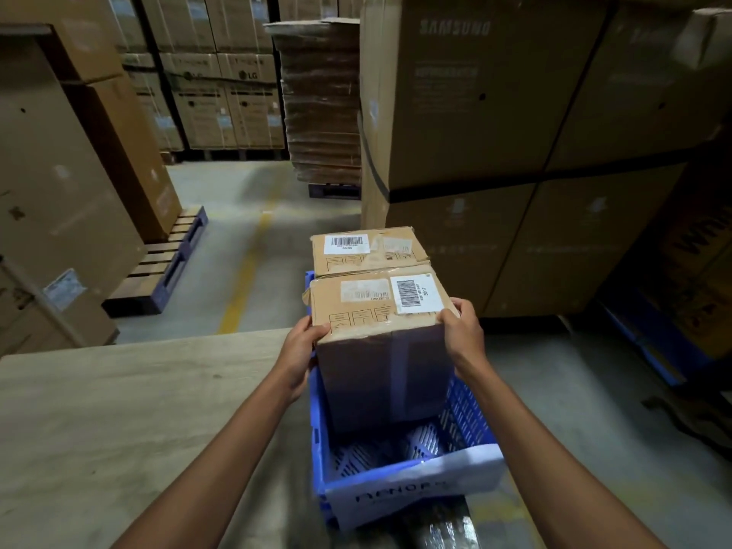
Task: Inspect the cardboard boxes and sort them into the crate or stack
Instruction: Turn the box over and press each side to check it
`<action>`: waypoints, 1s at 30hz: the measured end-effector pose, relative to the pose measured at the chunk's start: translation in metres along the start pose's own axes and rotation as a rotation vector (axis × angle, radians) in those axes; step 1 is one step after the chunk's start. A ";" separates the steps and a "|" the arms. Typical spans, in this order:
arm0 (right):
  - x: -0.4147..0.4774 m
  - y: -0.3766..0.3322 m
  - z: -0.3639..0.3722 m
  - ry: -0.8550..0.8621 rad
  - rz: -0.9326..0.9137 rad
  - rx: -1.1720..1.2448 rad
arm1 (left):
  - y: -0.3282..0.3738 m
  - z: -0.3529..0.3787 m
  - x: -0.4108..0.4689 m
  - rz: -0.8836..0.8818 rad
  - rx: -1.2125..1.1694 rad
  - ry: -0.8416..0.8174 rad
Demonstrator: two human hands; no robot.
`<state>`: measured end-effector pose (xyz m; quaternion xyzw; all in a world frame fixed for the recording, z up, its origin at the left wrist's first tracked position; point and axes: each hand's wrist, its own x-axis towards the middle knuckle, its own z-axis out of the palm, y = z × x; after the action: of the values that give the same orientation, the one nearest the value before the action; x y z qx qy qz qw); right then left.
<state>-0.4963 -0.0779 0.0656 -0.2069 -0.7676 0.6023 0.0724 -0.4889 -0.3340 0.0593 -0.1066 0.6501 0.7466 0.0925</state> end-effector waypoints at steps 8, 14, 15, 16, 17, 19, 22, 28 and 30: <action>-0.005 -0.007 0.005 0.039 -0.441 -0.738 | -0.009 0.009 0.003 0.491 0.859 0.098; -0.009 0.006 0.011 -0.009 -0.544 -0.972 | -0.018 0.008 0.013 0.519 0.997 0.090; -0.010 0.008 0.010 -0.006 -0.544 -0.972 | -0.018 0.008 0.014 0.530 1.036 0.094; -0.011 0.009 0.009 -0.006 -0.545 -0.965 | -0.019 0.008 0.015 0.542 1.068 0.105; -0.011 0.010 0.009 -0.005 -0.548 -0.959 | -0.018 0.009 0.014 0.553 1.095 0.116; -0.012 0.010 0.008 0.003 -0.551 -0.954 | -0.018 0.009 0.014 0.565 1.142 0.123; -0.014 0.011 0.008 -0.009 -0.549 -0.977 | -0.015 0.007 0.012 0.557 1.206 0.110; -0.018 0.004 0.010 -0.030 -0.485 -0.985 | -0.008 0.003 0.011 0.532 1.238 0.019; -0.030 0.002 0.012 -0.018 -0.464 -0.937 | -0.004 0.001 0.008 0.582 1.274 -0.002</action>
<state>-0.4732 -0.1004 0.0644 -0.0365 -0.9810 0.1640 0.0968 -0.4958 -0.3329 0.0531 0.1477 0.9632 0.2147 -0.0661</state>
